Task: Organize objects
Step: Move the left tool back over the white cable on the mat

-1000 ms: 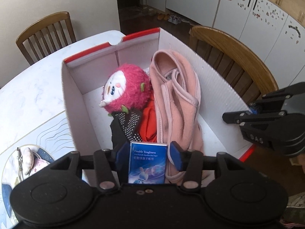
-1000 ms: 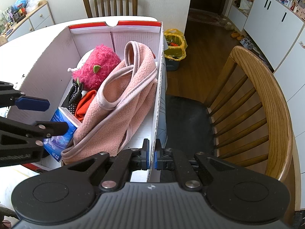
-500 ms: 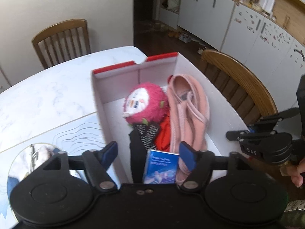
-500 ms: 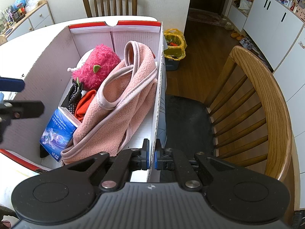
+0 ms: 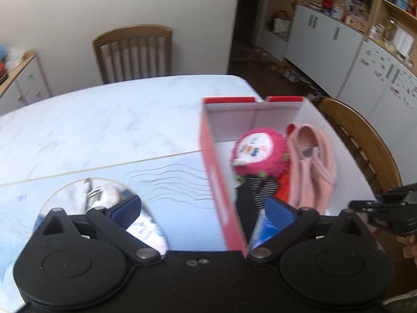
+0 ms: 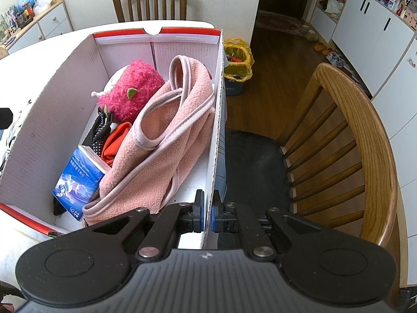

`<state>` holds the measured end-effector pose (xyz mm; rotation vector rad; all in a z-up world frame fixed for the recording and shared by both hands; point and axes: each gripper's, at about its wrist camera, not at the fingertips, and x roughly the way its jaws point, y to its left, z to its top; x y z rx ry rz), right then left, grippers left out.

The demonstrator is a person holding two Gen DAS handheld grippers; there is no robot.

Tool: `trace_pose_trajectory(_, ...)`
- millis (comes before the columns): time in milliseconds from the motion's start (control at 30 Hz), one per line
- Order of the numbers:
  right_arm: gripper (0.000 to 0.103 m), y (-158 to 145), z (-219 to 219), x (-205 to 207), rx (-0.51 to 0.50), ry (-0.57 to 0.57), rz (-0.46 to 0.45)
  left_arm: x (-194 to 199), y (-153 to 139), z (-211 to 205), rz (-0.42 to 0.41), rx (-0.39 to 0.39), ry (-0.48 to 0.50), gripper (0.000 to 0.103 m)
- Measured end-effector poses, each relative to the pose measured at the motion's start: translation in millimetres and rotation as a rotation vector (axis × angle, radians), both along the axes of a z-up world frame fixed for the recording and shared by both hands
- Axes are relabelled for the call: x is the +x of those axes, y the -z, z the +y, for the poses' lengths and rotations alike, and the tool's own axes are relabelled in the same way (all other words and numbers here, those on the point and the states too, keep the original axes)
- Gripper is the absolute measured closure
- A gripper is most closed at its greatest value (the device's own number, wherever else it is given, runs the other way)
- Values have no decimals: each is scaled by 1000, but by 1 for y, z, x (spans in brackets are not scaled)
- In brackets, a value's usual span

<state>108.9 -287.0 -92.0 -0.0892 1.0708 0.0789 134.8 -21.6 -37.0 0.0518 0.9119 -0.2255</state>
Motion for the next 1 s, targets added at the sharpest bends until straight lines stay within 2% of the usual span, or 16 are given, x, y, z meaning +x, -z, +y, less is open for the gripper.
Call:
trace_pose_trajectory(467, 99, -1, 0, 0, -1, 2, 3, 29, 8, 96, -34, 134, -235, 2)
trace_pose_trajectory(767, 99, 0, 0, 0, -6, 4, 5, 51, 52, 139, 67, 168, -342, 3)
trace_pose_trajectory(1000, 99, 1, 0, 0, -12, 3, 7, 49, 79, 146, 127, 161, -357, 8)
